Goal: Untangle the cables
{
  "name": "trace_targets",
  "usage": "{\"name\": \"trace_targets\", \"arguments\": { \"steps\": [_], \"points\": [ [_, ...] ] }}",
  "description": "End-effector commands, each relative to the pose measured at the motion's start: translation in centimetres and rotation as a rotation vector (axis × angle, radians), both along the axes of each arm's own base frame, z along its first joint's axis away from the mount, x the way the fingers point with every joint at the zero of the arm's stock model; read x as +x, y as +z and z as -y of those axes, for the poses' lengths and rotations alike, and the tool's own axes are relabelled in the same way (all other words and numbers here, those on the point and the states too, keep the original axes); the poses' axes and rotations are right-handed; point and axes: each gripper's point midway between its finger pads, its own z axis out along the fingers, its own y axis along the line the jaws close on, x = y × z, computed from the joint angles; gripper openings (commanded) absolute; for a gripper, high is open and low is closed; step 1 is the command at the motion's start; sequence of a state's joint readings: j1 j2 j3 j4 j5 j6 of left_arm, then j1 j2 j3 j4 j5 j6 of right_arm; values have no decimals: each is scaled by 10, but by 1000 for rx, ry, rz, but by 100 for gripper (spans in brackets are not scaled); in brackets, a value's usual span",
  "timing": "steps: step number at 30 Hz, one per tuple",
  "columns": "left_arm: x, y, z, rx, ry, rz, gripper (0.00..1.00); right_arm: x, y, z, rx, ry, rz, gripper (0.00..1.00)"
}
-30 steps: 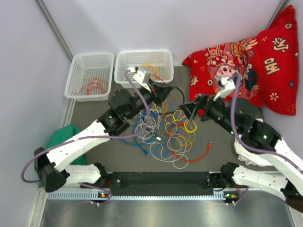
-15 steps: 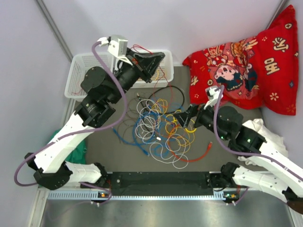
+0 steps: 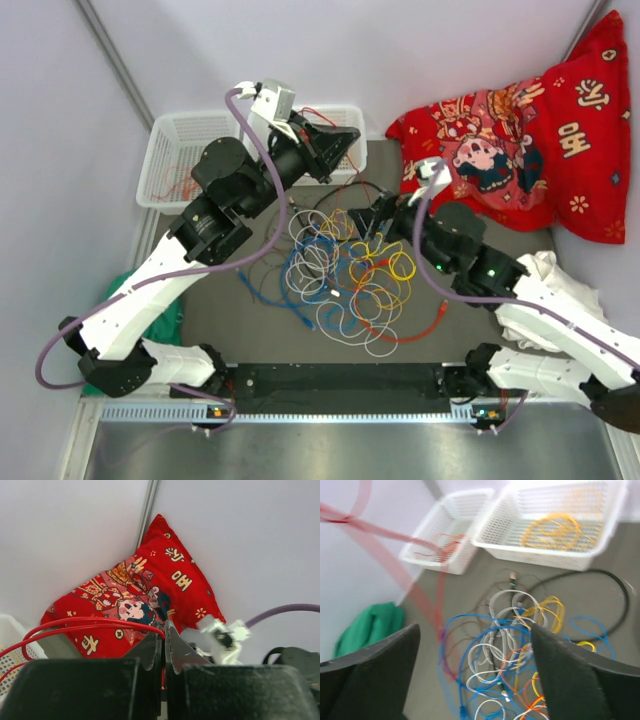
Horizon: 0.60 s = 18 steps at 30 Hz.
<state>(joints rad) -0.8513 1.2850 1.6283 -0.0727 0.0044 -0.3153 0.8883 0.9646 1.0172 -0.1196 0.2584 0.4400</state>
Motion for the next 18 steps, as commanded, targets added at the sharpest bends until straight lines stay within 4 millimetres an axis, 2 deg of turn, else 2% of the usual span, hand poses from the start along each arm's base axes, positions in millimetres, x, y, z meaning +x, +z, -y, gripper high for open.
{"name": "trace_targets", "arguments": {
  "steps": [1,3,6,7,8,10,11,13,14,18],
  "points": [
    [-13,15,-2,-44,-48,27,0,49,-23,10,-57,-220,-68,85],
    [-13,20,-6,-55,-34,33,0,69,-45,23,-68,-289,-140,83],
    [-17,37,-18,-75,-4,71,0,78,-86,34,-77,-324,-243,83],
    [-11,41,-25,-90,44,69,0,77,-93,36,-77,-331,-256,84],
    [-14,55,-31,-108,57,89,0,76,-99,38,-77,-334,-262,84],
    [-10,63,-32,-93,77,109,0,72,-122,44,-99,-341,-304,85],
    [-15,80,-38,-109,83,142,0,69,-128,45,-106,-339,-314,86],
    [-11,82,-34,-89,88,145,0,64,-143,50,-124,-344,-341,86],
    [-12,90,-38,-94,99,164,0,62,-147,51,-130,-342,-347,87],
    [-7,97,-44,-87,144,185,0,51,-162,59,-172,-336,-371,89]
  ]
}}
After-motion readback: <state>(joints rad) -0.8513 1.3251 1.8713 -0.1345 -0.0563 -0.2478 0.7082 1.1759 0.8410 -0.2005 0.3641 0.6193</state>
